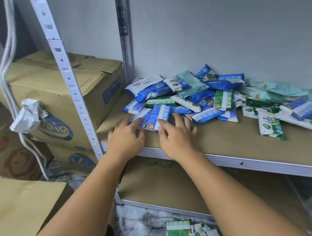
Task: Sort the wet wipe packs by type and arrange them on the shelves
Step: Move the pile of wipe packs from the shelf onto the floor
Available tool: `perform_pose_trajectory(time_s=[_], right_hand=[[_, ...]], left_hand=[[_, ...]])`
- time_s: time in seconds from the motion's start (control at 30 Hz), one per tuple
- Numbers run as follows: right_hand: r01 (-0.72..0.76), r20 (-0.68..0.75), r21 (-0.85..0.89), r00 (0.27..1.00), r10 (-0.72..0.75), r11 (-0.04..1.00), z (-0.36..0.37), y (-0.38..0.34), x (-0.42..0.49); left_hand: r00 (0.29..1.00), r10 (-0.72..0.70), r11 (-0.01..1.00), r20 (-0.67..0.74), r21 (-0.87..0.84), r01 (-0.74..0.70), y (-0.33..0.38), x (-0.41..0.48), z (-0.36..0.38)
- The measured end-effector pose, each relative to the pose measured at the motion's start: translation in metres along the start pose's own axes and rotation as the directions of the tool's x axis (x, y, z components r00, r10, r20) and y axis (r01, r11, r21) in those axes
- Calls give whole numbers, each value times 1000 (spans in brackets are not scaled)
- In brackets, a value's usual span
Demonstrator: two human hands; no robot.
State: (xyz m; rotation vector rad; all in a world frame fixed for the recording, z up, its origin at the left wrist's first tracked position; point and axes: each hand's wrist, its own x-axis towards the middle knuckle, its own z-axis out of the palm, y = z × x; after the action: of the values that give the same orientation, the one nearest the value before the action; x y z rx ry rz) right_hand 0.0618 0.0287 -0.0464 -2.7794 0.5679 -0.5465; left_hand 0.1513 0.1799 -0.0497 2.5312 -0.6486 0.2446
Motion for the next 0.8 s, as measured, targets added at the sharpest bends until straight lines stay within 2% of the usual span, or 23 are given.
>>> perform_pose_trajectory(time_s=[0.07, 0.13, 0.27, 0.37, 0.43, 0.57, 0.7, 0.8], right_hand=[[-27, -137, 25, 990, 30, 999, 3, 0, -2], [-64, -198, 34, 978, 69, 997, 4, 1, -2], [-167, -115, 96, 977, 178, 981, -7, 0, -3], [-283, 32, 200, 959, 282, 938, -23, -2, -9], [-316, 90, 192, 949, 304, 929, -35, -5, -18], [-238, 30, 111, 971, 236, 965, -54, -7, -46], [-255, -59, 293, 957, 284, 921, -68, 2, -95], [-289, -144, 394, 918, 369, 873, -69, 15, -143]], left_hand=[[1000, -1, 1000, -27, -29, 0, 2, 5, 3], [998, 6, 998, -66, -66, -10, 6, 9, 4], [997, -22, 997, -75, -77, 16, 11, 7, 0], [997, -73, 997, -36, -22, 72, 18, 0, -9], [996, -94, 996, -1, 5, 94, 22, -9, -15], [998, -46, 999, 32, -10, 46, 21, -33, -21], [995, -16, 999, 103, -40, 20, 22, -59, -30], [989, 83, 996, 122, 6, -85, 26, -84, -33]])
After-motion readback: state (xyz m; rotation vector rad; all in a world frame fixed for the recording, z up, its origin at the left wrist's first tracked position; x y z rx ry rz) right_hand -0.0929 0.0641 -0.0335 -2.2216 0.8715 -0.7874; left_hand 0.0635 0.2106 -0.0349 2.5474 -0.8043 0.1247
